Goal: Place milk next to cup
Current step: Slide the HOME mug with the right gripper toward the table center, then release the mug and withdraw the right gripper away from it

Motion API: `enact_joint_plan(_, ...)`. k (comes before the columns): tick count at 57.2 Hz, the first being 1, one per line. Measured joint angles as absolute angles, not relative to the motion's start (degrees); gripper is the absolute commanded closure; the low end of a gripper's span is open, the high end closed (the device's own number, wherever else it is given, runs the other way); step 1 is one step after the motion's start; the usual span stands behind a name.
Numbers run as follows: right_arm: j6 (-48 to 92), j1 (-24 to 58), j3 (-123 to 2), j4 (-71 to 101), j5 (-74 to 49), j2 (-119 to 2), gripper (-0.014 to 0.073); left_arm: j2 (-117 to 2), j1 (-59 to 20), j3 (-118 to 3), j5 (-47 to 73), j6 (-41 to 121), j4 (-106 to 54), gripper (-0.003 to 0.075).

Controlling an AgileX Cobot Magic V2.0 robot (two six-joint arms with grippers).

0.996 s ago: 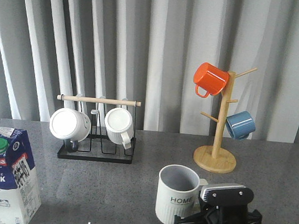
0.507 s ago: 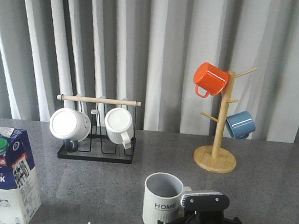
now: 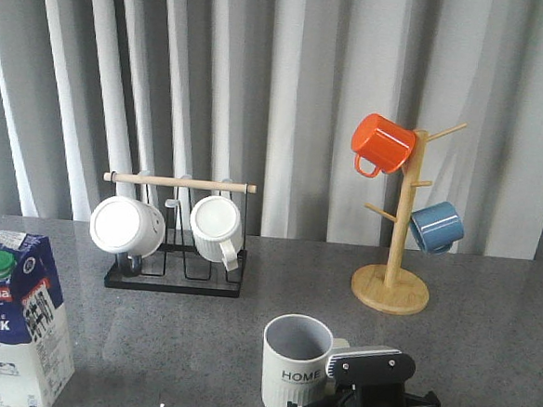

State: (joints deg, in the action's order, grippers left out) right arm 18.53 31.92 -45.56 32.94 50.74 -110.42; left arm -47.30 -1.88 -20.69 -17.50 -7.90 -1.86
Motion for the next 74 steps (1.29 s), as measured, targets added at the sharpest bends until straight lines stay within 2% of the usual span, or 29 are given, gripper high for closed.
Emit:
enact_joint_plan(37,18.9,32.3,-45.6,32.7,50.8,-110.4,0.0389,-47.3,-1.9,-20.7,-17.5,-7.9,-1.9,0.0197)
enact_joint_plan(51,22.1,34.0,-44.3,33.6,52.4,-110.0,0.0376,-47.3,-1.9,-20.7,-17.5,-7.9,-1.9,0.0197)
enact_joint_plan(74,20.2,34.5,-34.3,30.5,55.5,-102.1,0.037,-47.3,-1.9,-20.7,-17.5,-7.9,-1.9,0.0197)
